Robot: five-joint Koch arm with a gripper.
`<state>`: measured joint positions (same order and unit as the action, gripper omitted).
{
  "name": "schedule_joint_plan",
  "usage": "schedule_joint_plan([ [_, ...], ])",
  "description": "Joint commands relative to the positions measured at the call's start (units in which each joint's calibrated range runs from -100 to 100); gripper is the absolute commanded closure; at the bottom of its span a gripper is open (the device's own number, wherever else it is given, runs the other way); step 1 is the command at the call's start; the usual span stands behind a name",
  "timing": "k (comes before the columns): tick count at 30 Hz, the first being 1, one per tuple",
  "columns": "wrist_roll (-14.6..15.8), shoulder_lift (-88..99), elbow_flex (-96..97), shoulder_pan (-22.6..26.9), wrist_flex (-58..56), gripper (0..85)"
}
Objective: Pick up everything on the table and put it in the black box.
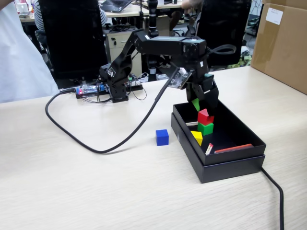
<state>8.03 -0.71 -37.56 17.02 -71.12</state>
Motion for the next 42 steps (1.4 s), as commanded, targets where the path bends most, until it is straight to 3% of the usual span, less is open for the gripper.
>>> schedule_joint_plan([
  [1,-0.15,16.03,-0.42,-2.30,-0.11,57.6],
  [2,-0.20,19.47,1.12,-3.22,-0.11,57.5],
  [6,-1.47,29.80,10.00,-8.25,-0.11,43.6],
  [11,-2.69,29.34,22.06,-13.14,0.06,39.2],
  [29,1.71,-8.64,13.27,-9.57,2.22,38.2],
  [38,2.54,-12.54,12.72,-9.47,2.31,56.1],
  [40,2.74,-11.16,12.72,-9.62,2.31,67.4],
  [42,2.74,-9.21,12.81,-9.91,2.31,73.1],
])
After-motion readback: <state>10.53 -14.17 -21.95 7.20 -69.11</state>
